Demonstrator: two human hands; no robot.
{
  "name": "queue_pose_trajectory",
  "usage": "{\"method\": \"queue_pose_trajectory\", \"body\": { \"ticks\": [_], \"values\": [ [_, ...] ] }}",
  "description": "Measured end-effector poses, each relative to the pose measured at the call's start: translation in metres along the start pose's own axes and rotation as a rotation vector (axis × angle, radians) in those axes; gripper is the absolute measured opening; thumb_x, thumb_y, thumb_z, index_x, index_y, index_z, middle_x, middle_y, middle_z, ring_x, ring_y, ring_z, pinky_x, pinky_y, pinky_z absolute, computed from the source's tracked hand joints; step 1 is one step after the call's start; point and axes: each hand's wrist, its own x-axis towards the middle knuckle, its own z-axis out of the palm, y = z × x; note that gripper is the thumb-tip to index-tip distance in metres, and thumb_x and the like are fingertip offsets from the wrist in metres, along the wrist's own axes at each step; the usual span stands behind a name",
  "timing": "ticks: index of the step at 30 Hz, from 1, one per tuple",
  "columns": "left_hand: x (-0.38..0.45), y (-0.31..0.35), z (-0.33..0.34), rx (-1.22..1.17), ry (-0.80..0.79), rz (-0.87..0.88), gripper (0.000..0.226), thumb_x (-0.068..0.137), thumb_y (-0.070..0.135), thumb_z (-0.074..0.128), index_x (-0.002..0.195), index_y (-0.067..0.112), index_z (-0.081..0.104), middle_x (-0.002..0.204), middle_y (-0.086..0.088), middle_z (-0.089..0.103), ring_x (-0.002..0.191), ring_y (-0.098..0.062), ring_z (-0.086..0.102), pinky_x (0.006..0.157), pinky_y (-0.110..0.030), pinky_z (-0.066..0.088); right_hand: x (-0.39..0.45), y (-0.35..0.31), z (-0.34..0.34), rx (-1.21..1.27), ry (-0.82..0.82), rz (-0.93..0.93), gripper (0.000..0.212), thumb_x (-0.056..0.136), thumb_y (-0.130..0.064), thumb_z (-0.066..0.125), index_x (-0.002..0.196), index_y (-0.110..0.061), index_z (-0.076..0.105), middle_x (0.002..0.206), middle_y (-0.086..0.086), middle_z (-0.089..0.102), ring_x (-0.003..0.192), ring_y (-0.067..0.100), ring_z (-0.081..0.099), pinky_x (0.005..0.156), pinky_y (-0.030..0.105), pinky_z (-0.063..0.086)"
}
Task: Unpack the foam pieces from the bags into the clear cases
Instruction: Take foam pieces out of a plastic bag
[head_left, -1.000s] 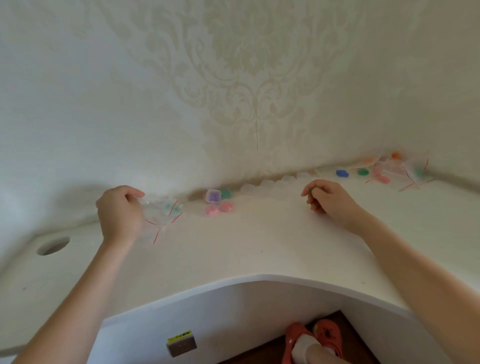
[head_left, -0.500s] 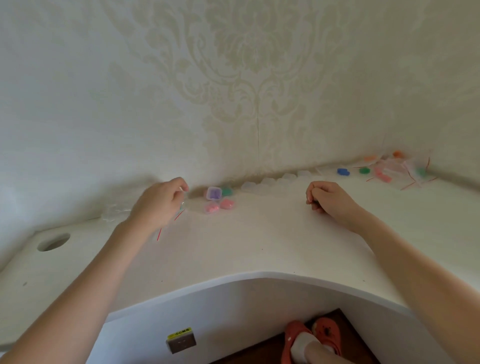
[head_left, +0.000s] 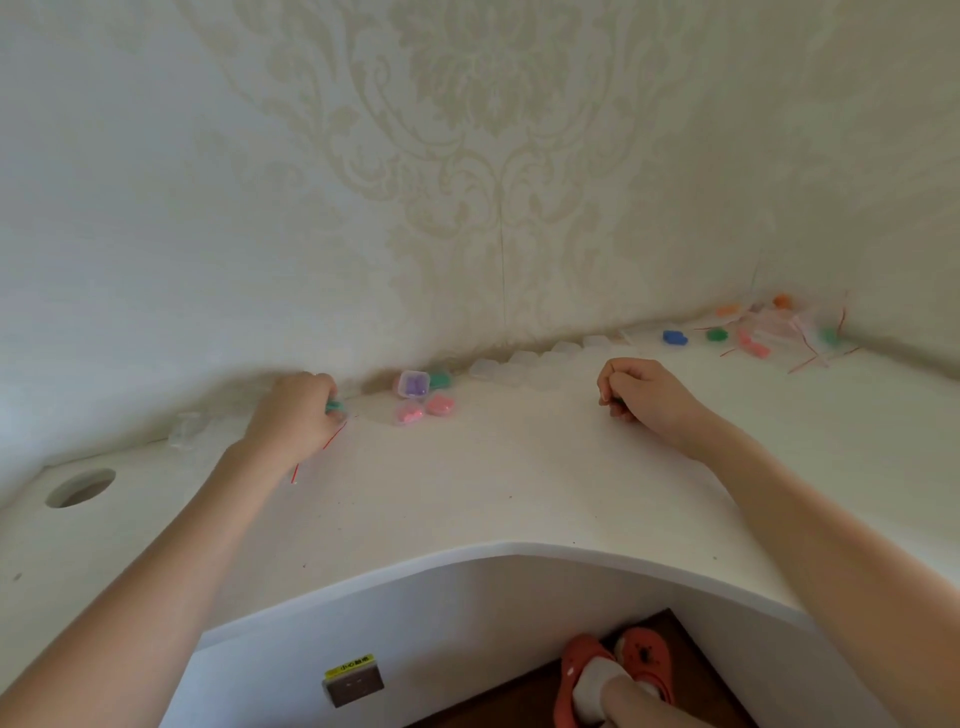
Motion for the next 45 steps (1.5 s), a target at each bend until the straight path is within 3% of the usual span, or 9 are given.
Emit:
{"method": "queue_pose_trajectory", "body": {
  "ticks": [6,12,17,22,28,32,37,41,45],
  "values": [
    [-0.003,0.025,-0.001,-0.122,0.288,0.19,0.034,0.077,0.01,0.068,0.111,0.012,0.064,0.106,-0.005,0.068,0.107,-0.03,0.058,0.106,-0.049,0.03,0.0,-0.001,0.0,0.018,0.019,0.015,0.031,0.082,0.003,0.032,0.063,-0.013,0.05,0.065,0.0,0.053,0.056,0.011,0.046,0.054,0.021,0.036],
    [-0.002,0.049,0.007,-0.206,0.106,0.222,0.037,0.076,0.023,0.07,0.112,0.017,0.064,0.105,0.0,0.069,0.105,-0.025,0.059,0.1,-0.04,0.037,0.001,-0.001,-0.002,0.124,0.069,0.078,0.034,0.085,0.001,0.027,0.064,-0.011,0.051,0.062,0.003,0.046,0.05,0.012,0.036,0.049,0.021,0.031],
    [-0.007,0.066,0.008,-0.235,0.235,0.192,0.038,0.079,0.012,0.062,0.117,0.013,0.062,0.118,-0.009,0.062,0.118,-0.029,0.049,0.105,-0.04,0.035,0.002,-0.003,-0.002,0.147,0.076,0.118,0.029,0.09,-0.011,0.036,0.066,-0.011,0.052,0.059,0.001,0.043,0.049,0.012,0.035,0.049,0.023,0.031],
    [0.008,0.112,0.025,-0.229,0.238,0.433,0.039,0.073,0.015,0.052,0.107,0.005,0.067,0.111,-0.016,0.066,0.115,-0.031,0.057,0.107,-0.038,0.031,0.006,0.007,-0.004,0.023,0.152,0.027,0.033,0.099,-0.023,0.039,0.075,-0.018,0.061,0.065,-0.003,0.044,0.056,0.011,0.038,0.058,0.025,0.032],
    [0.028,0.176,0.066,-0.082,0.006,0.544,0.048,0.095,0.022,0.047,0.141,0.012,0.04,0.147,-0.012,0.039,0.139,-0.026,0.03,0.113,-0.031,0.017,0.008,0.012,-0.007,0.02,0.145,-0.032,0.027,0.101,-0.014,0.036,0.103,-0.014,0.063,0.073,-0.001,0.052,0.057,0.008,0.043,0.057,0.02,0.035],
    [0.033,0.186,0.079,-0.147,-0.025,0.503,0.042,0.095,0.02,0.05,0.136,0.014,0.048,0.137,-0.012,0.048,0.129,-0.028,0.039,0.104,-0.032,0.028,0.012,0.014,-0.005,-0.034,0.14,-0.055,0.028,0.101,-0.014,0.036,0.103,-0.016,0.064,0.069,-0.003,0.051,0.058,0.006,0.044,0.056,0.015,0.034],
    [0.025,0.186,0.073,-0.323,0.092,0.469,0.044,0.083,0.02,0.065,0.125,0.016,0.053,0.123,-0.01,0.059,0.111,-0.03,0.055,0.088,-0.036,0.043,0.012,0.011,0.001,-0.161,0.148,-0.124,0.023,0.1,-0.02,0.042,0.106,-0.016,0.064,0.07,-0.015,0.045,0.064,0.001,0.042,0.058,0.011,0.032],
    [0.015,0.199,0.066,-0.436,0.195,0.572,0.046,0.076,0.011,0.069,0.119,0.009,0.054,0.113,-0.011,0.06,0.097,-0.03,0.059,0.074,-0.029,0.04,0.006,0.006,0.005,-0.217,0.129,-0.111,0.025,0.088,-0.043,0.061,0.105,-0.025,0.062,0.065,-0.009,0.044,0.058,0.004,0.042,0.051,0.011,0.033],
    [0.007,0.204,0.065,-0.488,0.215,0.658,0.049,0.073,0.003,0.066,0.12,0.007,0.055,0.112,-0.009,0.06,0.099,-0.025,0.056,0.078,-0.02,0.033,0.004,0.003,0.008,-0.227,0.142,-0.078,0.029,0.081,-0.048,0.067,0.099,-0.026,0.059,0.067,-0.008,0.045,0.058,0.004,0.042,0.051,0.017,0.029]
  ]
}}
